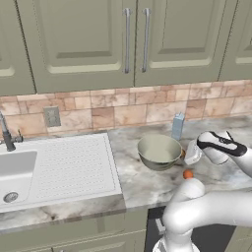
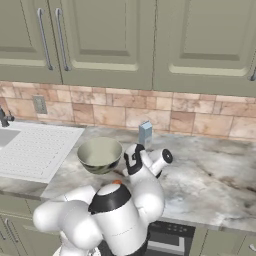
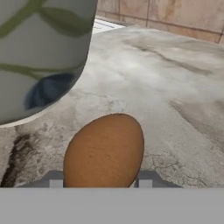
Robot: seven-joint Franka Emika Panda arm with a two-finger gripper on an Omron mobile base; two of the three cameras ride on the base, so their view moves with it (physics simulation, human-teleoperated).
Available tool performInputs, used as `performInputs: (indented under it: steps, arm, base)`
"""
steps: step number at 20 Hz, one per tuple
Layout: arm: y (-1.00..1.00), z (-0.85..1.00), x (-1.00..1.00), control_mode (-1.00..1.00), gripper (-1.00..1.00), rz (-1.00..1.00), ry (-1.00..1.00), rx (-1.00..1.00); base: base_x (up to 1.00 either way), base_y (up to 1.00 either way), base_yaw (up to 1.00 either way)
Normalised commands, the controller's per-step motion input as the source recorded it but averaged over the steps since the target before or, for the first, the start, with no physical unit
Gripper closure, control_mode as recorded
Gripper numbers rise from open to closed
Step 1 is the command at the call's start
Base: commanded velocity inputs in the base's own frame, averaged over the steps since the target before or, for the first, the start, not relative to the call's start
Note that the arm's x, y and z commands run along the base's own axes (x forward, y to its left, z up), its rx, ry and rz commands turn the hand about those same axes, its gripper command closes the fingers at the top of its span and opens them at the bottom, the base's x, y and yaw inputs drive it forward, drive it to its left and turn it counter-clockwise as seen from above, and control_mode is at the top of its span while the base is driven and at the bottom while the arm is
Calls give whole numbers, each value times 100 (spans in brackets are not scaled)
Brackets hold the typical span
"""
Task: Gather the eggs and milk located in the vicinity of the sink area and place them right next to the bowl.
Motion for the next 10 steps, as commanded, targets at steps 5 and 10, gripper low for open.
performInputs:
  steps: [5, 10]
  arm:
    - [0, -6, 4, -100, -100, 0, 0, 0]
    - [0, 0, 0, -100, -100, 0, 0, 0]
  base:
    - [0, 0, 0]
    - [0, 0, 0]
